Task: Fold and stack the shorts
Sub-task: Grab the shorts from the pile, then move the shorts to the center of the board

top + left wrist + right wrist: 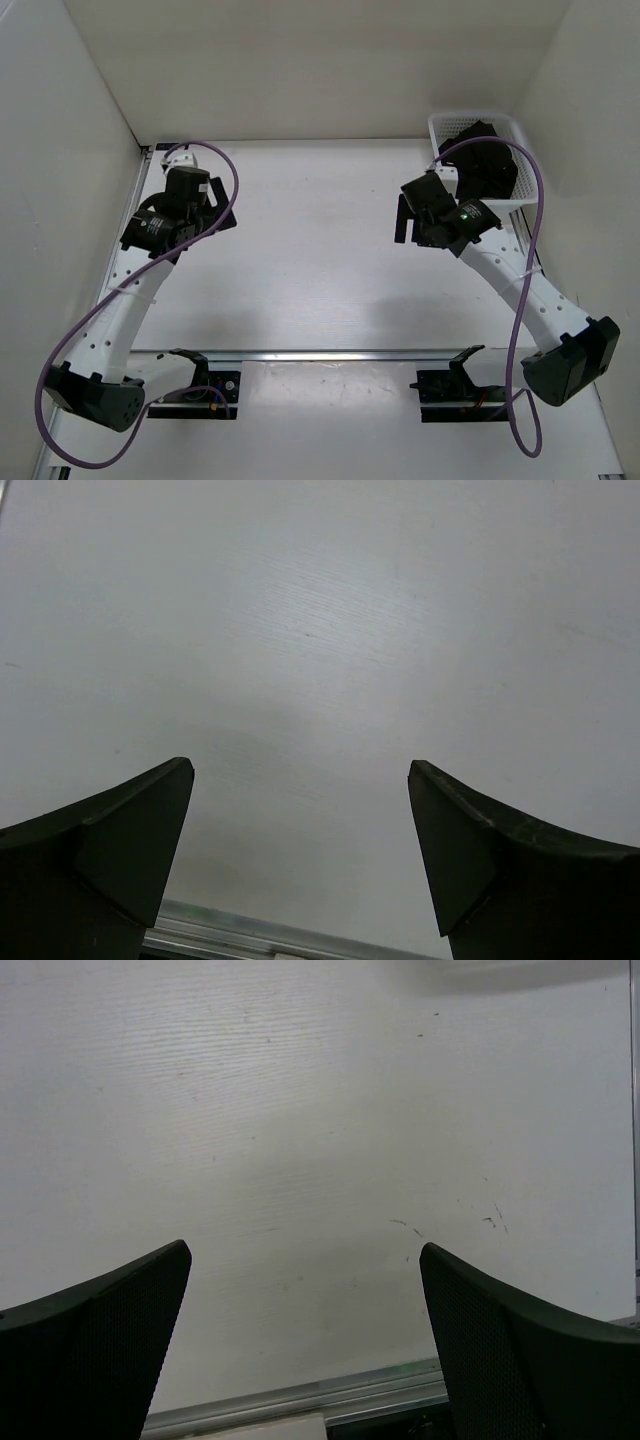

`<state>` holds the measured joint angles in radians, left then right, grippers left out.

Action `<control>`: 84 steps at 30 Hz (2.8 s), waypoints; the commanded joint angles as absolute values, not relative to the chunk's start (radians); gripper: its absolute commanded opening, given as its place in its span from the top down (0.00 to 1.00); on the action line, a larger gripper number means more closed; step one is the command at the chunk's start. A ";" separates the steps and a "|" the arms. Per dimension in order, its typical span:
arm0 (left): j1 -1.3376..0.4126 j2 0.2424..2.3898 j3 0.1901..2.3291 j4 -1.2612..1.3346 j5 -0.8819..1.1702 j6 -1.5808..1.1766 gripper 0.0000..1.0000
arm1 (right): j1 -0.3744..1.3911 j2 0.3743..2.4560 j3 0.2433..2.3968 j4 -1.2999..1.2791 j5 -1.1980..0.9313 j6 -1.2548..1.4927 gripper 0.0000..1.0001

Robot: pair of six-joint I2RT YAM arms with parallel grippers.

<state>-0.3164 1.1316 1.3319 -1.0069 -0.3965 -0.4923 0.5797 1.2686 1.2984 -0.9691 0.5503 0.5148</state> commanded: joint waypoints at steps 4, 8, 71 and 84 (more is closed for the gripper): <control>-0.321 1.117 1.338 -0.979 -0.230 -0.394 0.00 | 0.534 1.249 1.342 -0.957 0.589 0.522 0.00; -0.321 1.141 1.368 -0.989 -0.177 -0.383 0.00 | 0.422 1.305 1.434 -0.931 0.546 0.460 0.00; -0.141 1.147 1.678 -1.137 -0.121 -0.480 0.00 | 0.451 1.474 2.024 -0.623 -0.161 0.514 1.00; -0.141 1.177 1.352 -1.117 0.032 -0.459 0.29 | 0.446 1.299 1.468 -0.747 0.190 0.587 0.68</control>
<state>-0.1452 1.1877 1.4113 -1.1114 -0.0437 -0.4557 0.4442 1.4124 1.5085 -0.7414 0.1146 0.5381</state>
